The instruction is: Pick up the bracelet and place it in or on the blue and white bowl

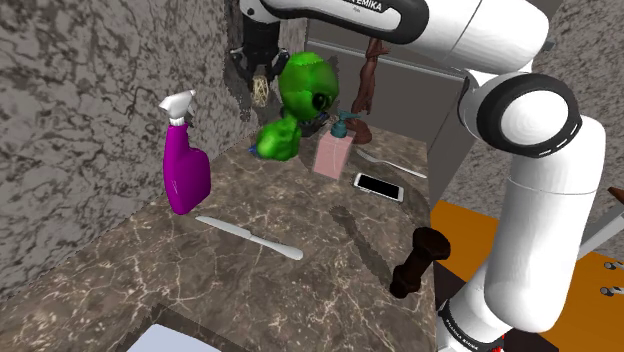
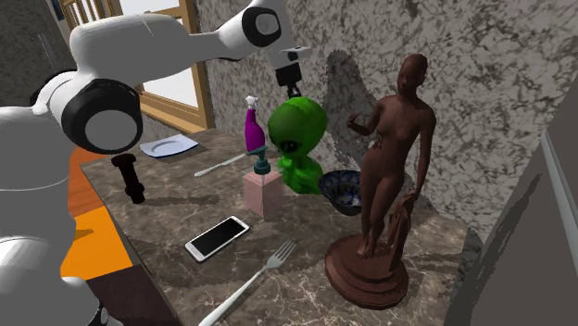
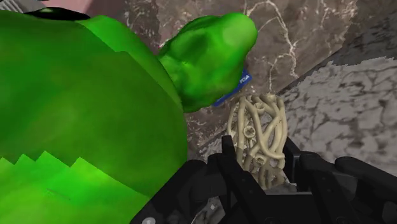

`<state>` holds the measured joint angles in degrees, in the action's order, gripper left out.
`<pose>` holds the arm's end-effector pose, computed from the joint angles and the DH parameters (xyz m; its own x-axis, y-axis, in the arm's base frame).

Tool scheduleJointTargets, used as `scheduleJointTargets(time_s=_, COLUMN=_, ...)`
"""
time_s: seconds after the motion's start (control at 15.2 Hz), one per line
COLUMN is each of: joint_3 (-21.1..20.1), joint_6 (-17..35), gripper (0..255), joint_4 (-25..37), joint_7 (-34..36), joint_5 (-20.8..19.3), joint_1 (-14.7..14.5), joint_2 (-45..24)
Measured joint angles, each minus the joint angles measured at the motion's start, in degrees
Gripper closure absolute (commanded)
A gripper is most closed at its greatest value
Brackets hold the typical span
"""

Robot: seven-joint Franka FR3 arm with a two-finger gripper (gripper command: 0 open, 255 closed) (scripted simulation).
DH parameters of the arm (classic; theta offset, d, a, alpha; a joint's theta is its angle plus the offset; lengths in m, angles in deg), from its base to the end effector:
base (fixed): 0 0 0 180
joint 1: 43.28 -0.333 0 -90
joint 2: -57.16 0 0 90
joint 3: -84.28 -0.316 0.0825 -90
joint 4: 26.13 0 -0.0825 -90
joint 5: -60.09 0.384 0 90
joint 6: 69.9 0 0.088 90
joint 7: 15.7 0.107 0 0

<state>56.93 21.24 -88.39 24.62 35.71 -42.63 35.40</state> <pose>0.6346 0.1878 0.6457 0.9181 -0.2785 0.2820 -0.3131 -0.9459 0.0852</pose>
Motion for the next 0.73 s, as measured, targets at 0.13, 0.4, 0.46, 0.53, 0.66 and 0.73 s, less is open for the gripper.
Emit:
scheduleJointTargets(time_s=0.13, joint_3=0.6, joint_6=0.8, gripper=255, joint_4=-0.2, joint_7=-2.4, joint_5=0.7, joint_1=2.1, joint_2=0.0)
scheduleJointTargets(time_s=0.4, joint_3=1.6, joint_6=2.0, gripper=255, joint_4=-1.1, joint_7=-7.1, joint_5=2.3, joint_1=6.4, joint_2=1.0)
scheduleJointTargets(time_s=0.46, joint_3=2.0, joint_6=2.3, gripper=255, joint_4=-1.1, joint_7=-8.5, joint_5=2.8, joint_1=7.5, joint_2=1.2)
scheduleJointTargets(time_s=0.53, joint_3=2.2, joint_6=2.3, gripper=255, joint_4=-0.6, joint_7=-9.7, joint_5=3.0, joint_1=8.3, joint_2=0.9)
scheduleJointTargets(time_s=0.66, joint_3=2.8, joint_6=2.7, gripper=255, joint_4=-0.4, joint_7=-12.0, joint_5=3.6, joint_1=10.1, joint_2=0.8)
scheduleJointTargets(time_s=0.73, joint_3=3.1, joint_6=2.7, gripper=255, joint_4=0.4, joint_7=-13.3, joint_5=3.8, joint_1=11.0, joint_2=0.4)
